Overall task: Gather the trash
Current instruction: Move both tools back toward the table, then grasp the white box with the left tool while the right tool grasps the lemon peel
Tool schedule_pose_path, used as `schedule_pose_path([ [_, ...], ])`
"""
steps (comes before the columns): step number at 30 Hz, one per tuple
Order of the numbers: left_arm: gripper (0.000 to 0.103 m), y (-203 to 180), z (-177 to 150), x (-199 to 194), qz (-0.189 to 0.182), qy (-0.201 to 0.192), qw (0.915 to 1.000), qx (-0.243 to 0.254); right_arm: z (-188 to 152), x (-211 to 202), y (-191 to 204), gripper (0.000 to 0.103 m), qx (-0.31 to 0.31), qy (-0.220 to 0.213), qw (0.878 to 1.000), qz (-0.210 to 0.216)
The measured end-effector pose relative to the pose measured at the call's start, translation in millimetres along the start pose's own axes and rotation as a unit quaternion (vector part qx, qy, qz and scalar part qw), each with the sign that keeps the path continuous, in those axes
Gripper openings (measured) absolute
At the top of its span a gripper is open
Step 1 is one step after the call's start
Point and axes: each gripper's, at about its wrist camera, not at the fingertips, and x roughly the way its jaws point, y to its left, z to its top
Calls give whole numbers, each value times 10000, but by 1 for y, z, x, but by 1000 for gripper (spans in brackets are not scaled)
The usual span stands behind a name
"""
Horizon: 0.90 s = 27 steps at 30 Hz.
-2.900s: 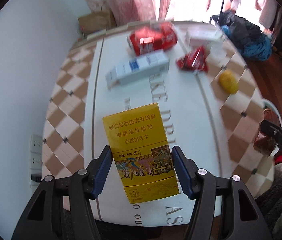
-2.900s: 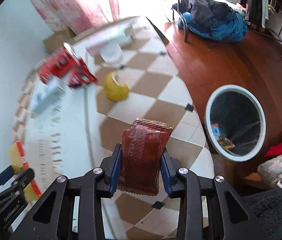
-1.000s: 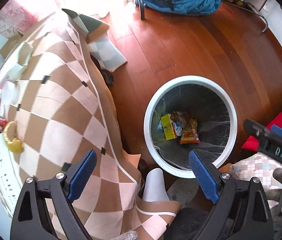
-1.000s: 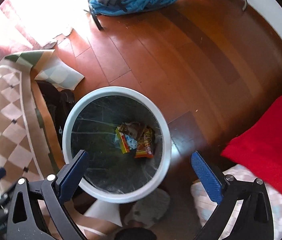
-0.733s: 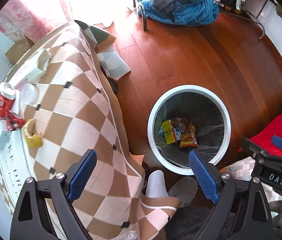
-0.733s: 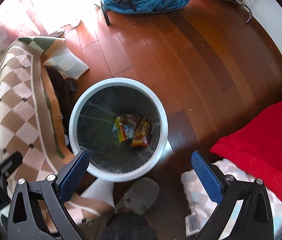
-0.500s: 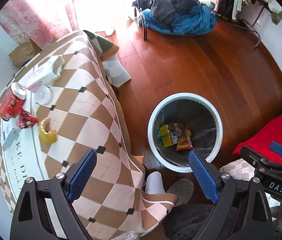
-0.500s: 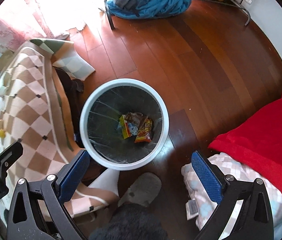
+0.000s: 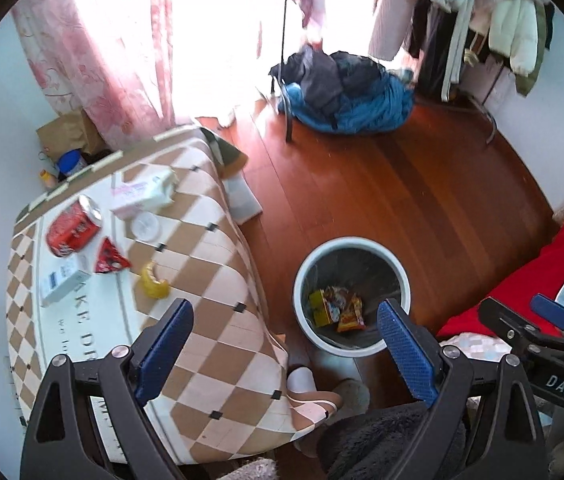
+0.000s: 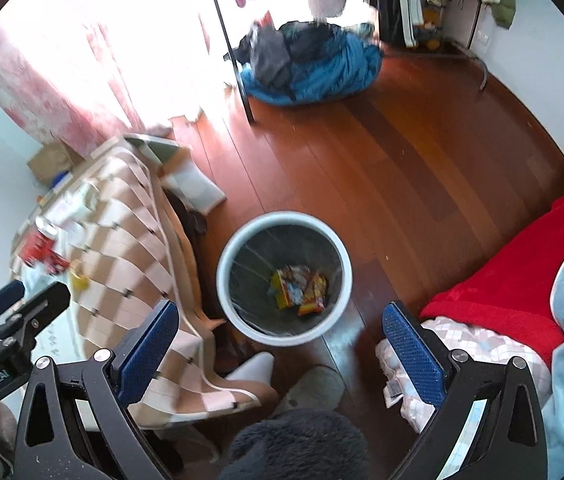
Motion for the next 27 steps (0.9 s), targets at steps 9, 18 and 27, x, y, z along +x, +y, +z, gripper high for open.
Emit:
schedule_pose_path([
  [9,94,100,1,-35,327,-379,9970,-594,8,-26,97,103,-409,-118,9952,877],
  [18,94,256,-27,37,1862,227,9802,-639,3,109,249,103,-910,1025,9817,1321],
  [27,93,323,-25,124,1800,898,9767,750,-18,220,323,80,-1266,1802,9700,1027],
])
